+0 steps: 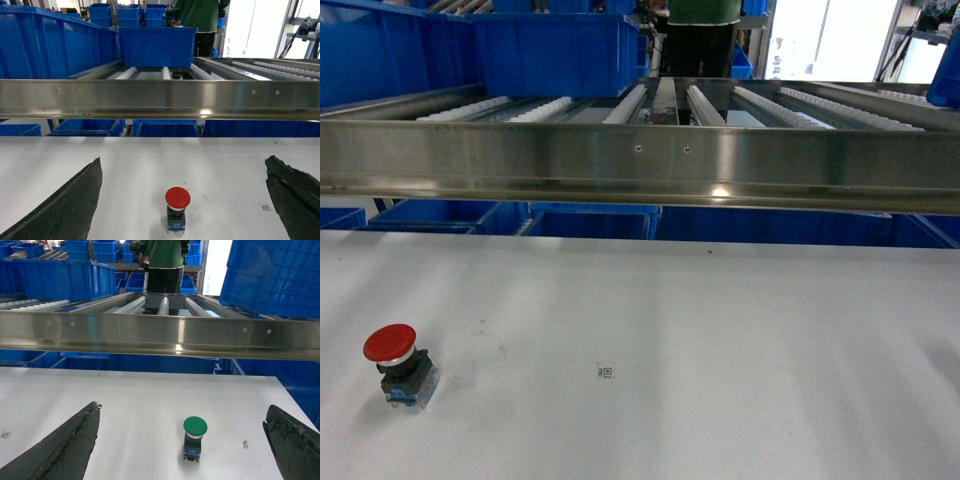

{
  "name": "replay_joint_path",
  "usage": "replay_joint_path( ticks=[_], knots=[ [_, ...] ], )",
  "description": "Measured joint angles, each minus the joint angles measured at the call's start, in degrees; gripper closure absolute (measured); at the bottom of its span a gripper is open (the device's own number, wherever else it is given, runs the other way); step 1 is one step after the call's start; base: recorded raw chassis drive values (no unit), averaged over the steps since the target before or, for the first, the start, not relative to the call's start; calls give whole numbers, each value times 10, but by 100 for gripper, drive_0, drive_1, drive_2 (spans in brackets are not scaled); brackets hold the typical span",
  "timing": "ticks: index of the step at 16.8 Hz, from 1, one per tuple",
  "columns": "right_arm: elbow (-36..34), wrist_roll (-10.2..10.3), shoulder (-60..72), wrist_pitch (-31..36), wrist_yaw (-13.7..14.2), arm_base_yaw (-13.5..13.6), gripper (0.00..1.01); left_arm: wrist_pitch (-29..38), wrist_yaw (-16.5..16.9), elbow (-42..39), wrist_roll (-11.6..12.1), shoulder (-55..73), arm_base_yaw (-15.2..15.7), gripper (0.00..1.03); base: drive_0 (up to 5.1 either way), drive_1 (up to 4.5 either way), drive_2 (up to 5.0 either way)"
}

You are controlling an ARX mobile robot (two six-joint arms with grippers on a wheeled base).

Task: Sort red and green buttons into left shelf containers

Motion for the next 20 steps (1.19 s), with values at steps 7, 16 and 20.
replay_joint_path(
  ticks=[7, 16, 20],
  knots=[
    [0, 0, 0, 0, 0, 0, 3, 0, 0, 0, 0, 0, 0, 5, 0, 0, 0],
    [0, 0, 0, 0, 0, 0, 3, 0, 0, 0, 0, 0, 0, 5, 0, 0, 0],
    [-1, -5, 40, 70, 31, 37, 3, 24, 10, 0, 1, 10, 7, 5, 0, 0, 0]
  ],
)
